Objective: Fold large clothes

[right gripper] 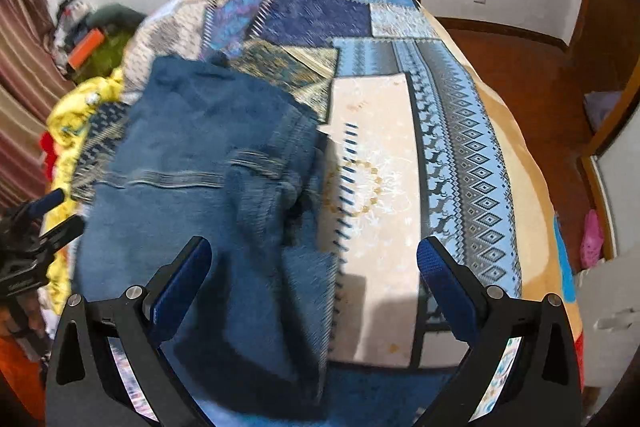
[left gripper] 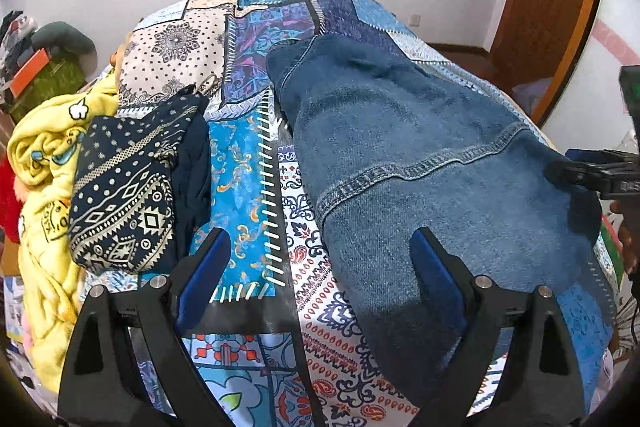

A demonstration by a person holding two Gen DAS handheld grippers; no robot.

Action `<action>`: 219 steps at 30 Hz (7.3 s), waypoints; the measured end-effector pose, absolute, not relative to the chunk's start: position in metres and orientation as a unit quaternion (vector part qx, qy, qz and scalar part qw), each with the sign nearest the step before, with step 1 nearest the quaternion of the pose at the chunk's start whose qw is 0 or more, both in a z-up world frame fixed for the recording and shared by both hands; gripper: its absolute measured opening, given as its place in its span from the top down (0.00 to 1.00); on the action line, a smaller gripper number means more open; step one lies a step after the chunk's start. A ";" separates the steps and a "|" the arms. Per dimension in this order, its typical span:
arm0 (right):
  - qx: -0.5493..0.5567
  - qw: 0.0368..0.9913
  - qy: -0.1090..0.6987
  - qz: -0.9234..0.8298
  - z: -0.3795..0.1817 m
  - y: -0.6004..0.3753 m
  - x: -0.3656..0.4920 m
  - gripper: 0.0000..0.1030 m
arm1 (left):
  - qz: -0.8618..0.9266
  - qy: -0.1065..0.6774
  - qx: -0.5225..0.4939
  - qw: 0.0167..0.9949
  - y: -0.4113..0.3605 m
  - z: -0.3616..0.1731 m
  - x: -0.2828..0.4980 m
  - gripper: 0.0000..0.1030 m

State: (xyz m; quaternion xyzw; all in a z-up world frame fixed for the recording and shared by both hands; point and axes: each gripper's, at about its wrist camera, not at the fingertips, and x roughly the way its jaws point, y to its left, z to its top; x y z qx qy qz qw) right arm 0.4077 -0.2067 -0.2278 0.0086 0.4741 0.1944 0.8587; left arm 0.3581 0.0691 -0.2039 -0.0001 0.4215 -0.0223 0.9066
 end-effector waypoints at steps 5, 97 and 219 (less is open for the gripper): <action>0.010 0.865 0.464 0.191 -0.224 -0.222 0.415 0.01 | 0.005 0.423 0.019 0.906 0.080 -0.203 0.360 0.09; 0.154 0.760 0.493 0.395 -0.266 0.128 0.508 0.64 | -0.008 0.387 -0.236 0.891 0.378 -0.251 0.439 0.40; 0.012 0.937 0.072 0.342 -0.042 -0.031 0.126 0.00 | 0.132 0.038 -0.005 0.991 0.100 -0.038 0.035 0.01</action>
